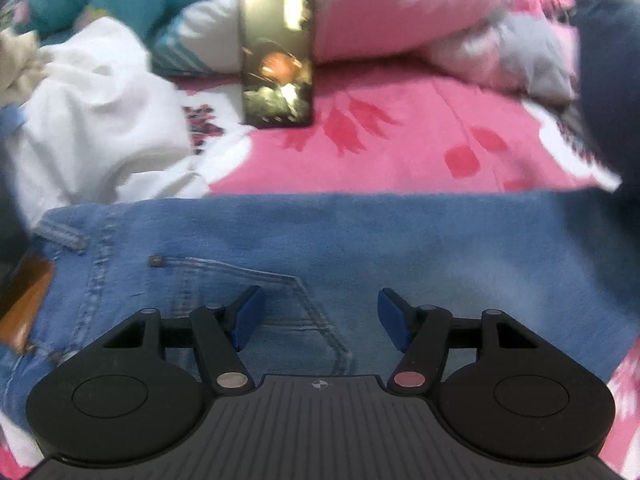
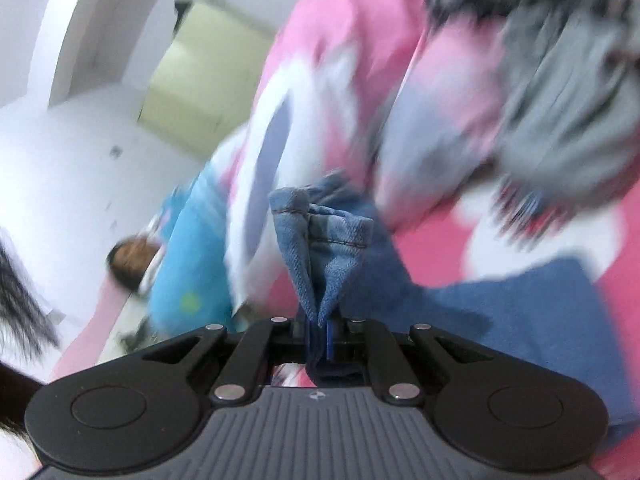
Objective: Fold clothes
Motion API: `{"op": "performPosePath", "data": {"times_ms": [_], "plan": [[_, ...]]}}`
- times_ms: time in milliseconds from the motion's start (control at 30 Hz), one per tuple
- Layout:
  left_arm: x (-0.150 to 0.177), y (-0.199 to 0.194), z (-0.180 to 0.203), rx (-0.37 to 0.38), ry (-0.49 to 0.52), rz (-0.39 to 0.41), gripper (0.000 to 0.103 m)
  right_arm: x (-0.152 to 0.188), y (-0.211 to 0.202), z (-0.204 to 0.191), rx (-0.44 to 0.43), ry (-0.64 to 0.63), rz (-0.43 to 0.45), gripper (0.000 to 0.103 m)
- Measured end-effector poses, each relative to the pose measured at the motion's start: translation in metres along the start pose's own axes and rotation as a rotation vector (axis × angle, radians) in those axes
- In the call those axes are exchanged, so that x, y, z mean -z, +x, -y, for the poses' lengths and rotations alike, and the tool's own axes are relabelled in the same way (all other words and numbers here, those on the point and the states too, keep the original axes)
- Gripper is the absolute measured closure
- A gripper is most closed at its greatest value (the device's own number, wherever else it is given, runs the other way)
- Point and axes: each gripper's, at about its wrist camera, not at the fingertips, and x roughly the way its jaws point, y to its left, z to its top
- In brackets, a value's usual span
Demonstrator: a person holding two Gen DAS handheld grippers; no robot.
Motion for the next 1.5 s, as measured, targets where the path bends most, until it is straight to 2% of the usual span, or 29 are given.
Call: {"op": "performPosePath", "data": {"times_ms": [233,333,467,567,700,900,1000,1267,1333,1400,1467,1500], "plan": [[0.013,-0.041,-0.059,-0.078,-0.189,0.054,0.04,0.078,0.083,-0.039,-0.03,0.005,-0.205,0.095],[0.021,-0.06,-0.092,-0.133,-0.288,0.114,0.04,0.11,0.109,-0.066,-0.054,-0.071,-0.265,0.095],[0.02,-0.063,-0.13,-0.163,-0.379,0.146,0.04,0.155,0.143,-0.103,-0.111,-0.19,-0.348,0.095],[0.013,-0.066,-0.149,-0.156,-0.427,0.194,0.04,0.186,0.162,-0.119,-0.114,-0.249,-0.401,0.095],[0.006,-0.078,-0.175,-0.145,-0.52,0.263,0.04,0.213,0.172,-0.136,-0.085,-0.359,-0.428,0.095],[0.003,-0.085,-0.207,-0.075,-0.632,0.287,0.041,0.259,0.183,-0.167,-0.012,-0.709,-0.447,0.095],[0.001,-0.084,-0.21,-0.049,-0.635,0.277,0.041,0.281,0.189,-0.18,0.031,-0.861,-0.451,0.095],[-0.001,-0.082,-0.219,-0.003,-0.678,0.272,0.041,0.33,0.209,-0.205,0.136,-1.133,-0.413,0.095],[-0.002,-0.079,-0.218,0.0,-0.666,0.26,0.041,0.346,0.218,-0.206,0.158,-1.2,-0.441,0.095],[-0.001,-0.077,-0.22,0.002,-0.655,0.244,0.041,0.362,0.225,-0.204,0.178,-1.278,-0.463,0.093],[-0.001,-0.076,-0.216,0.0,-0.639,0.232,0.041,0.368,0.223,-0.207,0.185,-1.338,-0.449,0.091],[-0.001,-0.075,-0.215,-0.002,-0.629,0.23,0.041,0.367,0.22,-0.21,0.173,-1.339,-0.448,0.084]]}}
